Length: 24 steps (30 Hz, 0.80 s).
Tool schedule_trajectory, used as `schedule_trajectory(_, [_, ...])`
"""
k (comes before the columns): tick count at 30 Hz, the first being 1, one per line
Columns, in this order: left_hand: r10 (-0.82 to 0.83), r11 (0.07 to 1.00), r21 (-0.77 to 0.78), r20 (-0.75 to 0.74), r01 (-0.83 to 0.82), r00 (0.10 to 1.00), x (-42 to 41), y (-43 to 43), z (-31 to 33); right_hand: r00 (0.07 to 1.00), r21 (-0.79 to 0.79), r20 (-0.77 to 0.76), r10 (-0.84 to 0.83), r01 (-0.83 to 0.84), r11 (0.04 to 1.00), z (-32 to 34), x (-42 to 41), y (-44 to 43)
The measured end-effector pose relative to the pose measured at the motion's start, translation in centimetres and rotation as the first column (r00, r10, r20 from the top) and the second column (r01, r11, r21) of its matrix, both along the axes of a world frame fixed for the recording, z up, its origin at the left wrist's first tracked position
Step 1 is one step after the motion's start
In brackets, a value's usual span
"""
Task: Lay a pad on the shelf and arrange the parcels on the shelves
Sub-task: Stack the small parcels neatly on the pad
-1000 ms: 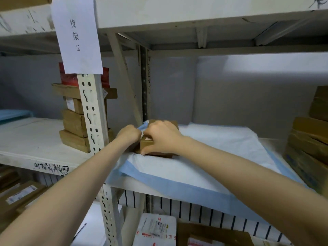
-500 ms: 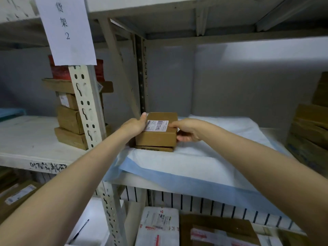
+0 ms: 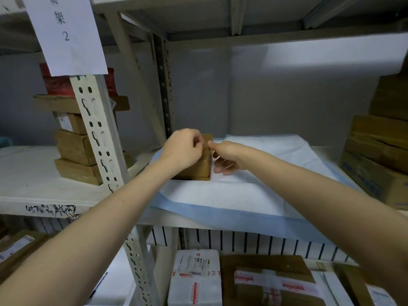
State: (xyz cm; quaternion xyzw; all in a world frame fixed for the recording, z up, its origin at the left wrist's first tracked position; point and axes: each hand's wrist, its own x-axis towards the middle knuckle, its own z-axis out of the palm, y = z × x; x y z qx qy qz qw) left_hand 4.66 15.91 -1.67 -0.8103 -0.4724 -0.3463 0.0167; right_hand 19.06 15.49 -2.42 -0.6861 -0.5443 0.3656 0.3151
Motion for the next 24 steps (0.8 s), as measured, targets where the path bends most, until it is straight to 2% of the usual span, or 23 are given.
schedule_trajectory(2, [-0.049, 0.998, -0.031, -0.114, 0.046, 0.992, 1.3, -0.8, 0.3, 0.996, 0.168, -0.061, -0.061, 0.071, 0.983, 0.3, 1.1, -0.7])
schedule_trajectory(4, [-0.082, 0.994, -0.091, -0.224, 0.063, 0.971, 2.7, -1.0, 0.2, 0.988, 0.366, -0.113, -0.101, 0.136, 0.921, 0.6, 2.7, -1.7])
schedule_trajectory(5, [-0.1, 0.992, -0.093, -0.234, 0.08, 0.967, 3.6, -1.1, 0.3, 0.985, 0.456, -0.119, -0.128, 0.169, 0.874, 0.9, 3.7, -2.4])
schedule_trajectory(7, [-0.151, 0.988, -0.063, -0.169, 0.142, 0.974, 5.9, -1.5, 0.6, 0.968, 0.604, -0.054, -0.245, 0.226, 0.764, 1.7, 6.0, -4.1])
schedule_trajectory(9, [-0.233, 0.972, -0.042, -0.069, 0.23, 0.97, 9.0, -2.7, 1.6, 0.91, 0.742, 0.036, -0.412, 0.252, 0.621, 3.2, 8.7, -6.6])
schedule_trajectory(12, [-0.353, 0.933, -0.077, 0.009, 0.352, 0.936, 13.8, -4.9, 3.2, 0.81, 0.892, 0.083, -0.581, 0.2, 0.406, 5.5, 12.9, -11.6])
schedule_trajectory(15, [-0.435, 0.891, -0.116, 0.064, 0.439, 0.898, 17.8, -6.8, 4.3, 0.672, 0.959, 0.135, -0.729, 0.098, 0.268, 7.1, 16.5, -16.1])
schedule_trajectory(16, [-0.44, 0.884, -0.129, 0.086, 0.448, 0.894, 18.5, -6.9, 4.5, 0.633, 0.964, 0.137, -0.761, 0.09, 0.249, 7.2, 17.3, -16.7])
schedule_trajectory(20, [-0.482, 0.847, -0.151, 0.183, 0.509, 0.857, 22.8, -9.2, 6.0, 0.483, 0.951, 0.047, -0.874, 0.246, 0.187, 7.6, 22.6, -19.5])
schedule_trajectory(24, [-0.489, 0.833, -0.147, 0.255, 0.533, 0.834, 27.4, -11.9, 7.5, 0.386, 0.921, 0.05, -0.921, 0.339, 0.192, 9.3, 27.7, -21.5])
